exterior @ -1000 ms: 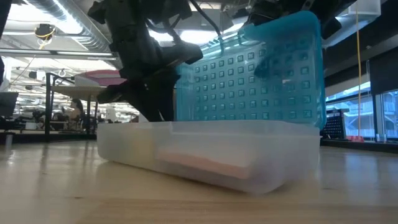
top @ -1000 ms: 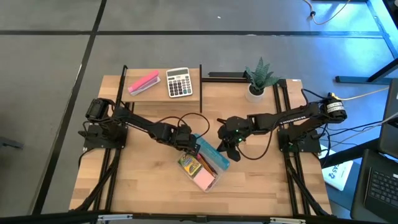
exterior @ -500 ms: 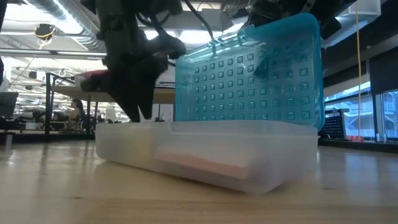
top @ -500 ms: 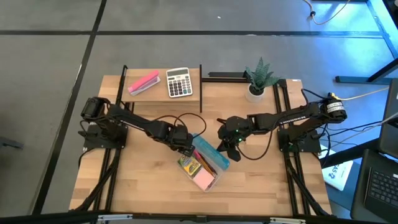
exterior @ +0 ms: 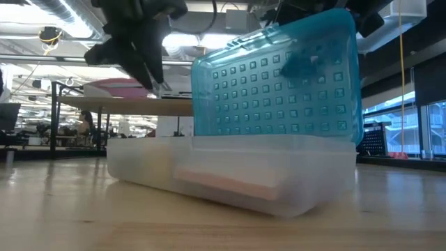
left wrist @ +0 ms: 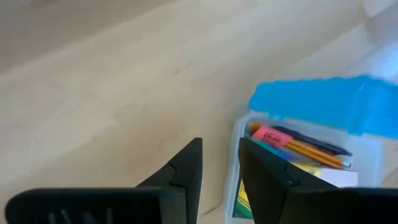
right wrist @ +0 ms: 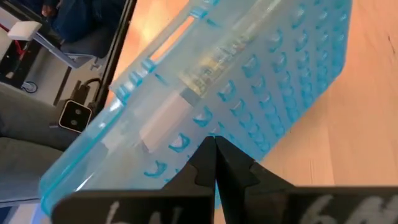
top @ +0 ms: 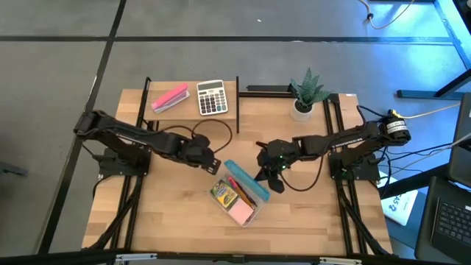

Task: Pack school essentials
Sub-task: Close the blue supply box

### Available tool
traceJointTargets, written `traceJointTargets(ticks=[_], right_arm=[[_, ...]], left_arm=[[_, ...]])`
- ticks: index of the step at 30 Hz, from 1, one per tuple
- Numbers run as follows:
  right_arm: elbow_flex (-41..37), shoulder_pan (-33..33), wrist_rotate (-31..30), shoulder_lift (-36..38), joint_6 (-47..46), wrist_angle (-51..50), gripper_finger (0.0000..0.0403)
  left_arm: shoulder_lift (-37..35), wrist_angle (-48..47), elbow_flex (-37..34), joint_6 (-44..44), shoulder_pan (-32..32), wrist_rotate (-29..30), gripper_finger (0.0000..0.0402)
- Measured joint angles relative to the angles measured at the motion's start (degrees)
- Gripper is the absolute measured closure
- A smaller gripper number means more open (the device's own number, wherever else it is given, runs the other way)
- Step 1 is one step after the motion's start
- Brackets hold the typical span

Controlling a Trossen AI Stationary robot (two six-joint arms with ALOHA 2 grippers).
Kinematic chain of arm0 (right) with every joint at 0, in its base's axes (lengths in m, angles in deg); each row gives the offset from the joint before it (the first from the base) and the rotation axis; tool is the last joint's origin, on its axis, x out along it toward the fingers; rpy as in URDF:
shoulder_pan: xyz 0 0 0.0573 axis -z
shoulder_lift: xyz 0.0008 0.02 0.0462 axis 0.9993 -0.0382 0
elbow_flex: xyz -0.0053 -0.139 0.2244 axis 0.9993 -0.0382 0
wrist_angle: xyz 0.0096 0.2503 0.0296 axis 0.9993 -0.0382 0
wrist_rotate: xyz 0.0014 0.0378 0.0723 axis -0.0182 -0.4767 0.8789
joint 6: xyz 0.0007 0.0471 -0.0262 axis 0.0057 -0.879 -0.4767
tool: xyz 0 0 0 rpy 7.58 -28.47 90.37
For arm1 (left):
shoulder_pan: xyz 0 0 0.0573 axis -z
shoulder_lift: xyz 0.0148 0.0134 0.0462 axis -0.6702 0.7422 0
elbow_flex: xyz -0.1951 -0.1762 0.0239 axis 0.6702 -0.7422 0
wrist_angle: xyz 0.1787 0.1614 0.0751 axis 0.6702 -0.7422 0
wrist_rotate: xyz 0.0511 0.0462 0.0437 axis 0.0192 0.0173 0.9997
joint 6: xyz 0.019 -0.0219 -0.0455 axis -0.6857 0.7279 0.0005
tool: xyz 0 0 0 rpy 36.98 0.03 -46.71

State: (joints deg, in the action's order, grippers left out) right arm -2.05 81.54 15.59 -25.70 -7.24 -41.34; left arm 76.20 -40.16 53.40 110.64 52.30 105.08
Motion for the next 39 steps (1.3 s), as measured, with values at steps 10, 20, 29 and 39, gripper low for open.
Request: traceJointTargets(ticks=[10, 20, 29, 39], right_arm=[[0.49, -1.58, -2.34, -1.06, 0.14, 2.09, 0.0396], [0.49, -3.58, -2.29, -7.65, -0.2, 7.52, 0.0396], [5.61, -3.62, -2.88, -7.73, -0.28, 4.14, 0.0396], [15.28, -5.73, -3.92, -8.74, -4.23, -12.94, 0.0396]], left_arm=[[-2.41, -0.67, -0.01, -4.21, -0.13, 2.87, 0.0304], [-2.37, -0.6, -0.01, -6.81, -0.13, 2.78, 0.0304], [-1.98, 7.33, -0.01, -22.21, 1.49, -4.25, 0.0304], [-1.91, 13.38, -2.26, -41.92, 6.93, -5.04, 0.0304]])
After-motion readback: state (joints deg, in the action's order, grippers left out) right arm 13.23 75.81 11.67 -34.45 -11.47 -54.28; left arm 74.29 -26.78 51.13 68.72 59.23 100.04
